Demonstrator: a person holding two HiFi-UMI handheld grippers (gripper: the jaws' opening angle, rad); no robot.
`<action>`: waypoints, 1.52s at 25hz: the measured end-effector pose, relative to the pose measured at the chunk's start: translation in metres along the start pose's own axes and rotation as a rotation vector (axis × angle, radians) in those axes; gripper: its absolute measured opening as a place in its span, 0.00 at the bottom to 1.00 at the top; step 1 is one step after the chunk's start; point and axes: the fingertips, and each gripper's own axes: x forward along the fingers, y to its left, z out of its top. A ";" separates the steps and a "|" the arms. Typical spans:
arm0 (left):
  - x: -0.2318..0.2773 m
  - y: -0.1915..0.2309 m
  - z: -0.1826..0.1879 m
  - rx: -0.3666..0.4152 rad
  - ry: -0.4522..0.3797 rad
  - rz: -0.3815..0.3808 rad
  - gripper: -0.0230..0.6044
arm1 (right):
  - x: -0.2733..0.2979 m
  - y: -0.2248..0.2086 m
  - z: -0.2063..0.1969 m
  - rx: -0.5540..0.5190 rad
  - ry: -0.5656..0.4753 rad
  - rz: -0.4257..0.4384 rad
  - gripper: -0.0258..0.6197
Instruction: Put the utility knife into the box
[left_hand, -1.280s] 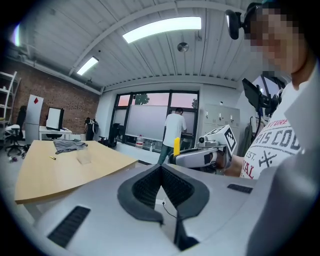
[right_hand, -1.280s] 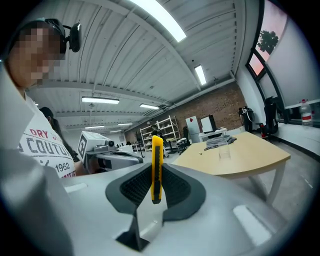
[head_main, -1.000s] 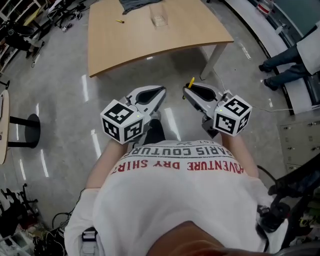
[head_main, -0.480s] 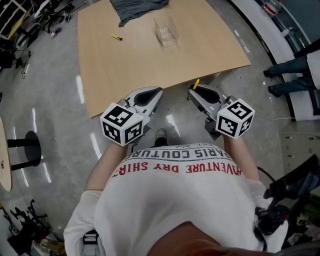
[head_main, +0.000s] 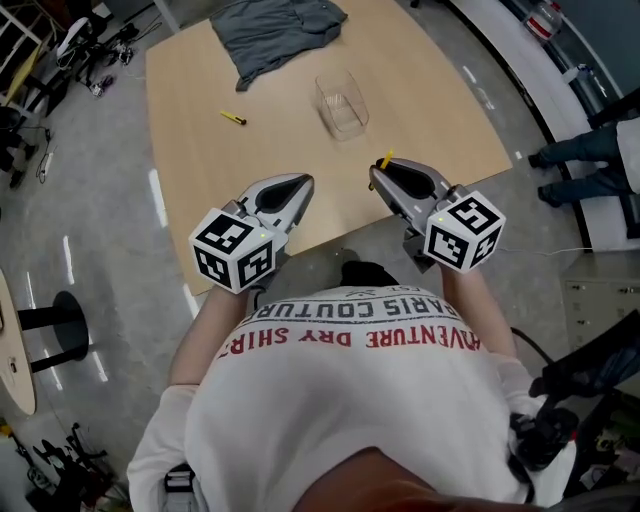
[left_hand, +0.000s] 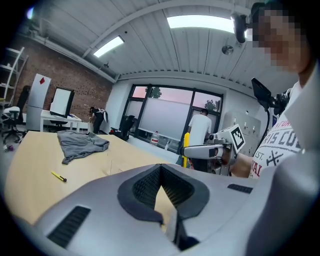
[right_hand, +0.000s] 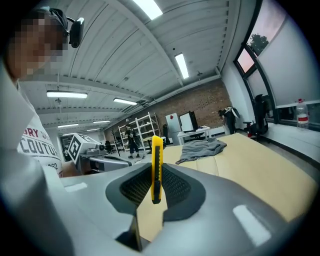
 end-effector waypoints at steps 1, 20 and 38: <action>0.006 0.006 0.002 -0.002 0.004 0.002 0.04 | 0.006 -0.006 0.001 0.005 0.002 0.003 0.13; 0.099 0.112 -0.010 -0.137 0.113 0.025 0.04 | 0.131 -0.131 -0.011 -0.046 0.125 -0.064 0.13; 0.112 0.162 -0.039 -0.235 0.156 0.049 0.04 | 0.204 -0.207 -0.082 -0.049 0.247 -0.210 0.13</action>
